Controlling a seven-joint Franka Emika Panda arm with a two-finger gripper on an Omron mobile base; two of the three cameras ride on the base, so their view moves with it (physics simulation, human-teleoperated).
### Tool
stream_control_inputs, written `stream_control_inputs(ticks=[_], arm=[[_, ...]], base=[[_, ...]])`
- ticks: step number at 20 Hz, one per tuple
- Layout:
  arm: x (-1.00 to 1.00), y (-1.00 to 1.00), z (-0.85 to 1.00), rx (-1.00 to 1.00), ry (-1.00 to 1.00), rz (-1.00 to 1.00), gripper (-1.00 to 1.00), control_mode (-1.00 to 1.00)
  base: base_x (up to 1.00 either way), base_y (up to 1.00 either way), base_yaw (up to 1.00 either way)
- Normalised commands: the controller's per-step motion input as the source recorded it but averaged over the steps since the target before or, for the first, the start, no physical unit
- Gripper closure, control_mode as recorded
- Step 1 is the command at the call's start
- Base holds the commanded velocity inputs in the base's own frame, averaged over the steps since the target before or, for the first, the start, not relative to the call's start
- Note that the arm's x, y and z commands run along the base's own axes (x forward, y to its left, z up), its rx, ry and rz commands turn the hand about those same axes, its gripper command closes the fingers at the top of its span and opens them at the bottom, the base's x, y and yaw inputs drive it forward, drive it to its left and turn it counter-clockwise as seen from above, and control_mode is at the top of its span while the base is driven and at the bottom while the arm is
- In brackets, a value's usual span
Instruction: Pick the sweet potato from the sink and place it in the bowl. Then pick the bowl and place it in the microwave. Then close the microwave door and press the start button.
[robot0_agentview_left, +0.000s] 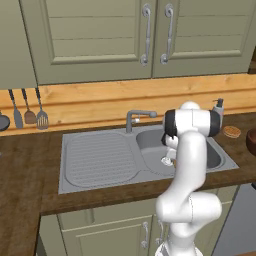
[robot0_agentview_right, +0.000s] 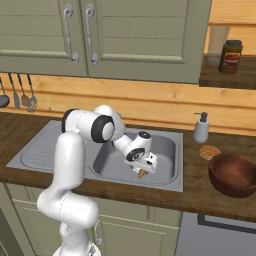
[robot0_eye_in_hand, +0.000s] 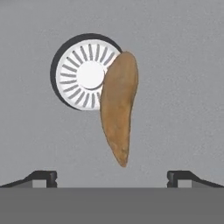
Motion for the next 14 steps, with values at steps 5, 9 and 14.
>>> stream_control_inputs(ticks=[5, 9, 14], arm=[[0.22, -0.02, -0.21, 0.0, 0.0, 0.0, -1.0, -1.0], [0.28, -0.02, -0.2, 0.0, 0.0, 0.0, -1.0, -1.0], [0.24, -0.04, -0.2, 0.0, -0.01, 0.0, -1.0, -1.0]], base=[[0.0, 0.0, 0.0], [0.0, 0.0, 0.0], [0.0, 0.0, 0.0]])
